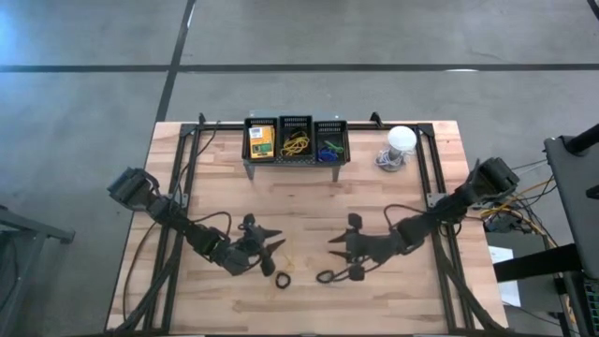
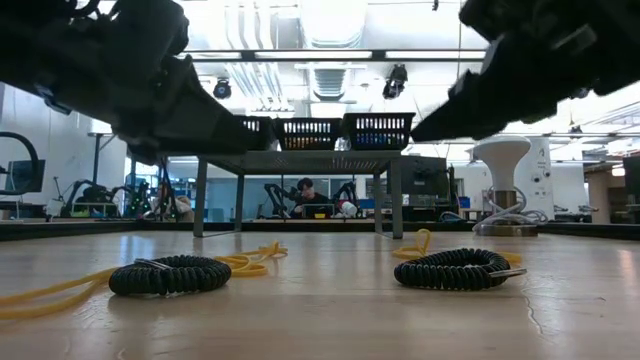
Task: Pick & Place Office Desk Supplies
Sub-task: Put the yellow rubber band into the middle black basket
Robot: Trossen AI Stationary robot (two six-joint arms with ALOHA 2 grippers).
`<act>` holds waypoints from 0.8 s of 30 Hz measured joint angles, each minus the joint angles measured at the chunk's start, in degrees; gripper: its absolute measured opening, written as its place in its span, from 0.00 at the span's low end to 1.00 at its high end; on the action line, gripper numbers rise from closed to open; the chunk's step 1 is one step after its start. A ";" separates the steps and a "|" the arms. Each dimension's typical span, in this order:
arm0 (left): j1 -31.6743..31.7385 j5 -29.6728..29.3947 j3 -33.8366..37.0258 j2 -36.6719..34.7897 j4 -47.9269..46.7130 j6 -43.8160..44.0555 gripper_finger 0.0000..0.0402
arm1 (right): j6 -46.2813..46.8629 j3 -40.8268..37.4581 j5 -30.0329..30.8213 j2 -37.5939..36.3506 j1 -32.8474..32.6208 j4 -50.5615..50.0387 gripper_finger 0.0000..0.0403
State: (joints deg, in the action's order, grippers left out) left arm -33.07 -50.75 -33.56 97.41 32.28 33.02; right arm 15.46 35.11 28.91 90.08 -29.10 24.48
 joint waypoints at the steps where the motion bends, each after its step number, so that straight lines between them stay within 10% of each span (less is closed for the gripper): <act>1: 0.12 -0.62 0.00 0.00 0.23 0.06 0.34 | -0.02 -1.32 0.00 0.00 0.08 2.13 0.31; 11: 4.46 2.93 0.11 0.00 -1.92 8.37 0.34 | 0.35 -5.43 -0.19 0.15 0.65 6.11 0.32; 24: 3.88 15.42 -4.62 6.86 -3.67 -5.80 0.34 | 0.64 -3.98 -0.22 7.78 2.37 11.31 0.31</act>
State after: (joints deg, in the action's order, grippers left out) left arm -29.20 -35.33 -38.18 104.26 28.61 27.22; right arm 16.10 31.13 28.69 97.86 -26.73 35.79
